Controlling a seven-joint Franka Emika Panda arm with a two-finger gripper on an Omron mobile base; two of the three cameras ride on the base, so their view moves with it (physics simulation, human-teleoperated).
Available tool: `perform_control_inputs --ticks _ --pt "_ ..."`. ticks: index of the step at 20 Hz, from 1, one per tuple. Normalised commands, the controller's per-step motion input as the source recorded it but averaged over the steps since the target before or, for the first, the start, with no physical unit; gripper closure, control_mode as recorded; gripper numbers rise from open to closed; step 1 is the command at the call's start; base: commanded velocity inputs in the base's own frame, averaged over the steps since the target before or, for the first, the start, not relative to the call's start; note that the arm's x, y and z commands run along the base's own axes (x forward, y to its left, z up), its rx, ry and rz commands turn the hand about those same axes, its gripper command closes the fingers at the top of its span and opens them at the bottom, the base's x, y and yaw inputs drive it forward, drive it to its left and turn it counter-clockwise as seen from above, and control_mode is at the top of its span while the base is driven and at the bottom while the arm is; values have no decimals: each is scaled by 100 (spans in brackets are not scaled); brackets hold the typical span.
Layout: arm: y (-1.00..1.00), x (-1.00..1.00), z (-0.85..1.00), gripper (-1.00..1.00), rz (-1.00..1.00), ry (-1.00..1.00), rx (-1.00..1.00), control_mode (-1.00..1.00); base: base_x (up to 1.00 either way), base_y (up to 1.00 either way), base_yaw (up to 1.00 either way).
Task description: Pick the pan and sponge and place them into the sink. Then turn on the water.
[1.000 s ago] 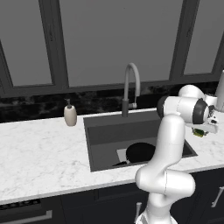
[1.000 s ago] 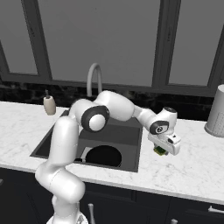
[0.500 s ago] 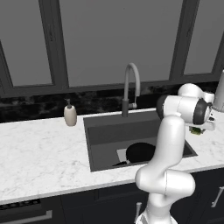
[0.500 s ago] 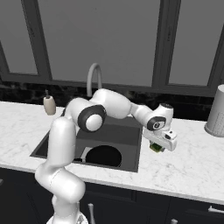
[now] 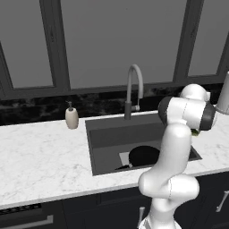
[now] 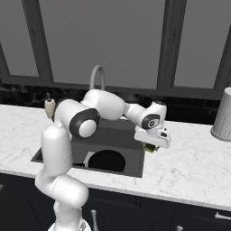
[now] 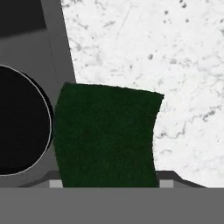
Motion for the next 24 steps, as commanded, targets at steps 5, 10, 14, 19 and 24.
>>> perform_control_inputs --ticks 5,10,14,19,24 --pt "62 -18 0 100 32 0 2 -100 0 0 0" --pt "70 -19 0 100 34 0 0 -100 0 0 0" --pt "57 -28 0 100 30 0 0 -100 0 0 0" --pt "36 -14 0 100 11 0 5 -100 0 0 0" --pt "20 0 -4 100 2 0 1 -100 0 0 0"
